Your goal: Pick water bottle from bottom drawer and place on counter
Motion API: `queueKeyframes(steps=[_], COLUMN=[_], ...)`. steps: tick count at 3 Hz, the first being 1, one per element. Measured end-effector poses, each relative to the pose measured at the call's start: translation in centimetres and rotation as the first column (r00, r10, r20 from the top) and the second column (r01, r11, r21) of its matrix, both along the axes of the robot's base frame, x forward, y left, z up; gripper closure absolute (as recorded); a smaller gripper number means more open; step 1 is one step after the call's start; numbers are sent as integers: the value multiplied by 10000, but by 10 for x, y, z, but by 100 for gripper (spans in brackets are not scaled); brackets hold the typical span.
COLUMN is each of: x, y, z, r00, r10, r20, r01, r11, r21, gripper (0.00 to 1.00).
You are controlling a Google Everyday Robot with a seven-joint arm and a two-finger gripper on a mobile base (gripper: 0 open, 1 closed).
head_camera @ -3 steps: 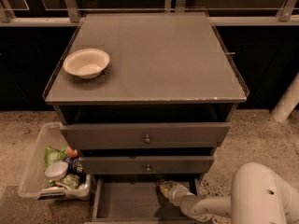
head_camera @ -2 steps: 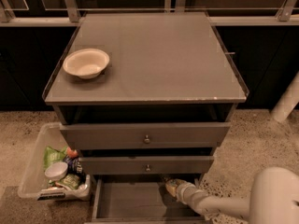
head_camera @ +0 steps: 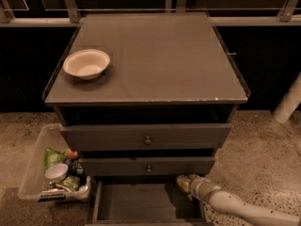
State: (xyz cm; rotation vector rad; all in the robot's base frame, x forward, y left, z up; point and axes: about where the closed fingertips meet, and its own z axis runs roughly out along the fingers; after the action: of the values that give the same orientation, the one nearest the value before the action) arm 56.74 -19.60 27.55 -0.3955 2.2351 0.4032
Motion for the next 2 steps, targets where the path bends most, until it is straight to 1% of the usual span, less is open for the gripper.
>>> queueKeyframes(steps=[1, 2], x=[0, -1], y=[0, 2], z=[0, -4], r00=[10000, 9998], r10=[0, 66], r20=[0, -163], r01=[0, -66], r11=[10000, 10000], r21=[0, -2], gripper=[100, 100])
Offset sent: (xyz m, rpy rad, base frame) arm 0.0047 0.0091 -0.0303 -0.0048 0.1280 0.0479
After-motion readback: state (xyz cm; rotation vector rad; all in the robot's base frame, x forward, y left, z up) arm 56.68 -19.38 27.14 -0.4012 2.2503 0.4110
